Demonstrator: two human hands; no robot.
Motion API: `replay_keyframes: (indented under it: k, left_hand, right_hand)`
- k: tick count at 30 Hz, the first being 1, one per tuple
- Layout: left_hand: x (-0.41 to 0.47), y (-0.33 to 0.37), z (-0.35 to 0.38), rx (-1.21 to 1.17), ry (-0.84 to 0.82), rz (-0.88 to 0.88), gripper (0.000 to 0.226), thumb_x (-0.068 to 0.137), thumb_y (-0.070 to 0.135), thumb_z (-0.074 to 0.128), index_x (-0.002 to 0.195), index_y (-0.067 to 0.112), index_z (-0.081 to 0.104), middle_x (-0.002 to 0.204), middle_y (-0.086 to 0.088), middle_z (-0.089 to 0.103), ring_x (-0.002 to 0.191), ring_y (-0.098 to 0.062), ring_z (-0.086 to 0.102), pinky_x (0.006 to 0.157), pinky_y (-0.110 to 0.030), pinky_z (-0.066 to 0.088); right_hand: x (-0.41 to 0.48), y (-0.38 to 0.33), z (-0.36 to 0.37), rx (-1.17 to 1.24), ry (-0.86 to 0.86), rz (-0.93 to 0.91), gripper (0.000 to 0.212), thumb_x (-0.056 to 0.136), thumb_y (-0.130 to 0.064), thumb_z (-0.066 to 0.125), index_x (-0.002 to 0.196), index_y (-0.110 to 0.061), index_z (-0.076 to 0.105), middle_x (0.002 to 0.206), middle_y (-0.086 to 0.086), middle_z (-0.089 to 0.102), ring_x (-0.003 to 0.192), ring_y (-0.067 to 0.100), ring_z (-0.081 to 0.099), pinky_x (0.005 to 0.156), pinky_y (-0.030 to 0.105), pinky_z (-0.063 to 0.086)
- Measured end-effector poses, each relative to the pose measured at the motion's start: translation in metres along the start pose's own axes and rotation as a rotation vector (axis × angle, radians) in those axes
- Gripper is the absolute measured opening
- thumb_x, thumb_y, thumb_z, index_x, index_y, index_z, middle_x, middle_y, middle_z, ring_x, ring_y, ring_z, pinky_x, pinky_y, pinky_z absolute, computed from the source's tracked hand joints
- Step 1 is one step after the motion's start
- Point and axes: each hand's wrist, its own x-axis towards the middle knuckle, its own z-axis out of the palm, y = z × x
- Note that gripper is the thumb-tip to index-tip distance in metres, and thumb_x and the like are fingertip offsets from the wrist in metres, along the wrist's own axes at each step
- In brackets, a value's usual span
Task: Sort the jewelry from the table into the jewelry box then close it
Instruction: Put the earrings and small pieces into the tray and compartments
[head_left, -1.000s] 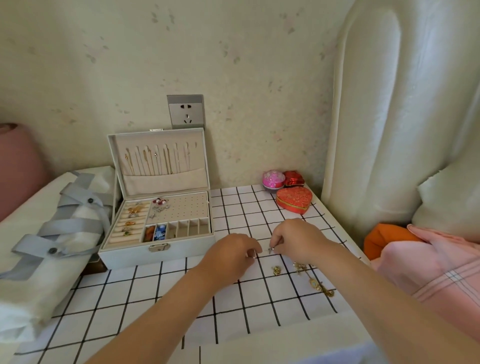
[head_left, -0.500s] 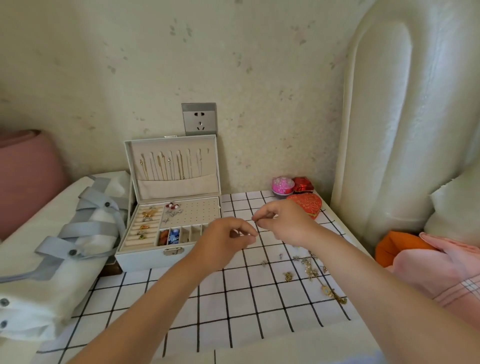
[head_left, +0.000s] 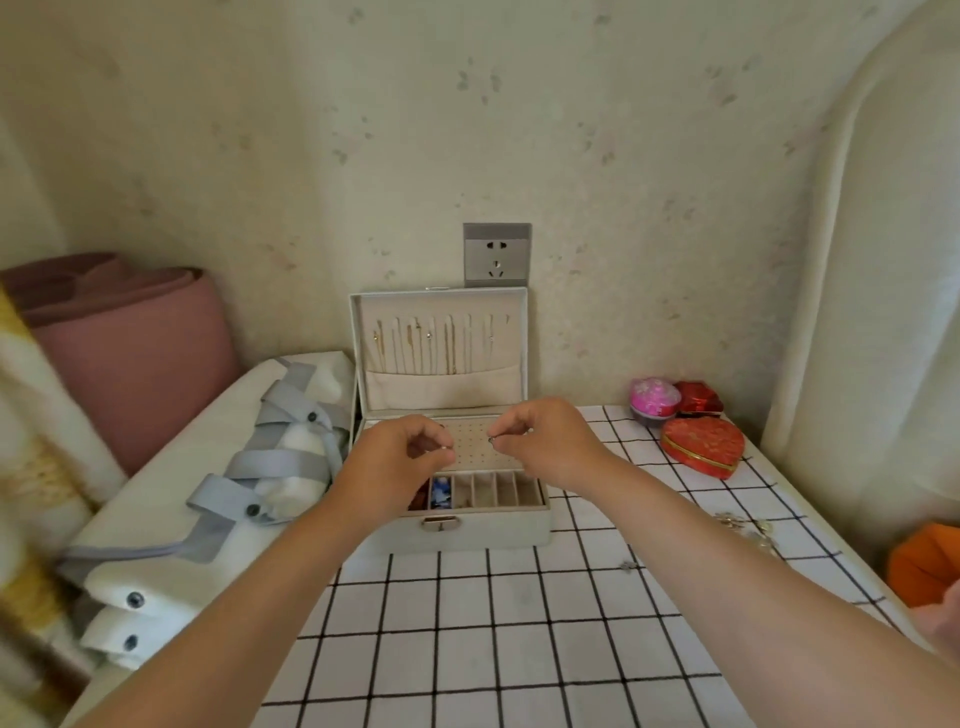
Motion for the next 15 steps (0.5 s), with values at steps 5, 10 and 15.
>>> replay_keyframes:
  k: [5, 10, 15]
  left_hand:
    - [0.006, -0.010, -0.006, 0.107, 0.013, 0.019, 0.008, 0.083, 0.022, 0.078, 0.082, 0.027, 0.072, 0.091, 0.015, 0.069, 0.077, -0.006, 0.063, 0.069, -0.006, 0.044]
    - [0.012, -0.014, -0.020, -0.057, 0.034, -0.017, 0.009, 0.084, 0.022, 0.076, 0.083, 0.031, 0.075, 0.077, 0.016, 0.072, 0.072, -0.001, 0.064, 0.071, -0.013, 0.050]
    - [0.014, -0.020, -0.030, -0.177, 0.052, -0.087, 0.011, 0.087, 0.023, 0.073, 0.085, 0.033, 0.075, 0.068, 0.017, 0.069, 0.065, 0.000, 0.060, 0.068, -0.018, 0.054]
  right_hand:
    - [0.018, -0.005, 0.025, -0.060, -0.013, -0.013, 0.012, 0.089, -0.014, 0.071, 0.088, -0.025, 0.076, 0.086, -0.013, 0.072, 0.084, -0.003, 0.065, 0.072, 0.008, 0.045]
    - [0.032, -0.001, 0.041, -0.202, -0.020, 0.009, 0.011, 0.088, -0.025, 0.070, 0.092, -0.035, 0.072, 0.093, -0.014, 0.070, 0.090, 0.003, 0.065, 0.085, 0.029, 0.054]
    - [0.035, -0.001, 0.044, -0.317, 0.004, 0.030, 0.015, 0.091, -0.028, 0.068, 0.104, -0.034, 0.071, 0.102, -0.015, 0.067, 0.094, 0.004, 0.061, 0.082, 0.025, 0.049]
